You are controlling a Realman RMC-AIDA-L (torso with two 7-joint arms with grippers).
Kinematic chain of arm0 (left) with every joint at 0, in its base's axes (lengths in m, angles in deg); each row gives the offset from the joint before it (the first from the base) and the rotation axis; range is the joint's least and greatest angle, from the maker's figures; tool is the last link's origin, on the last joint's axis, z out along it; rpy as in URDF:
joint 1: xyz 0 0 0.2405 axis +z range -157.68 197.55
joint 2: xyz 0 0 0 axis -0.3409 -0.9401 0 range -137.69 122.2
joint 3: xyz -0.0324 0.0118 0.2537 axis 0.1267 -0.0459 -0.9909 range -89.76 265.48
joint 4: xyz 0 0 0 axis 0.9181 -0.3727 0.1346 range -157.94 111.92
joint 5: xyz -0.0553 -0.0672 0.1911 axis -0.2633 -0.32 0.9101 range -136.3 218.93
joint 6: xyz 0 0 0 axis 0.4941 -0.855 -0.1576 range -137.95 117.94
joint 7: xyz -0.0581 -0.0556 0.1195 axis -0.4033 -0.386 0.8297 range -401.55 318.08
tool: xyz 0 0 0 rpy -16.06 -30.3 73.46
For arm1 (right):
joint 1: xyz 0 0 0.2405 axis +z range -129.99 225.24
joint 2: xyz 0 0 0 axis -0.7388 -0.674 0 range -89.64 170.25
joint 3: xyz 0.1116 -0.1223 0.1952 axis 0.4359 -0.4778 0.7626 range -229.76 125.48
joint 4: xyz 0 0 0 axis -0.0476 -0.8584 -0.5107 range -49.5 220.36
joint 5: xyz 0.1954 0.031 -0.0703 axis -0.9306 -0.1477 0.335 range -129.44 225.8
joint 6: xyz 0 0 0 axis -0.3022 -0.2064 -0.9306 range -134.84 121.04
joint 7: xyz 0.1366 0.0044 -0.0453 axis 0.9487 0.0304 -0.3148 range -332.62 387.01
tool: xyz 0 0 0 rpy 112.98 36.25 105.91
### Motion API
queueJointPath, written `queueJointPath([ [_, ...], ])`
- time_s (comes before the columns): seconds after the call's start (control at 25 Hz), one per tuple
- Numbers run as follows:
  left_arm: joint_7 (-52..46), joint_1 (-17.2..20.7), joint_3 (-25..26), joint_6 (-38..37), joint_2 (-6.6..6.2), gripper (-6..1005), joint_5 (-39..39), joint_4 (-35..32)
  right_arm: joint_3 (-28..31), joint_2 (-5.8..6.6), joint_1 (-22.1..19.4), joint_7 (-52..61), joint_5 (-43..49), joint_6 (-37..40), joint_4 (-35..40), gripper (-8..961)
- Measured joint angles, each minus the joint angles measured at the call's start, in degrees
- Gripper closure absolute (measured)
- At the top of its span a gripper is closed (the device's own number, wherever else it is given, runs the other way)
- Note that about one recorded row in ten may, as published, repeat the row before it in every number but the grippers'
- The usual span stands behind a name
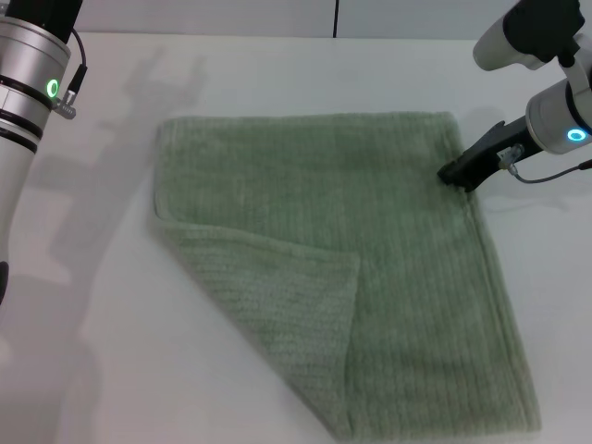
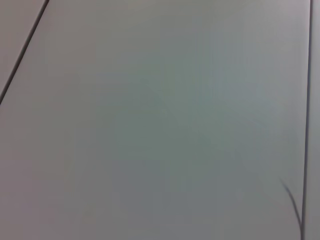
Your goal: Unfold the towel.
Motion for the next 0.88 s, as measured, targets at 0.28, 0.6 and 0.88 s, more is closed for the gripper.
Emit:
queueJointPath([
  [0.28, 0.0, 0.0, 0.0, -0.1, 0.0, 319, 0.0, 0.2, 0.0, 0.0, 0.1, -0.2, 0.0, 0.8, -0.6, 954],
  [0.6, 0.0, 0.0, -0.1, -0.1, 0.0, 319, 0.1, 0.2, -0.1, 0.0, 0.2, -0.7, 0.0, 0.9, -0.7, 954],
  [0.88, -0.7, -0.1, -0.1, -0.1, 0.0, 319, 1.1, 0.0, -0.3, -0.05, 0.4, -1.2, 0.0, 1.5, -1.6, 954],
])
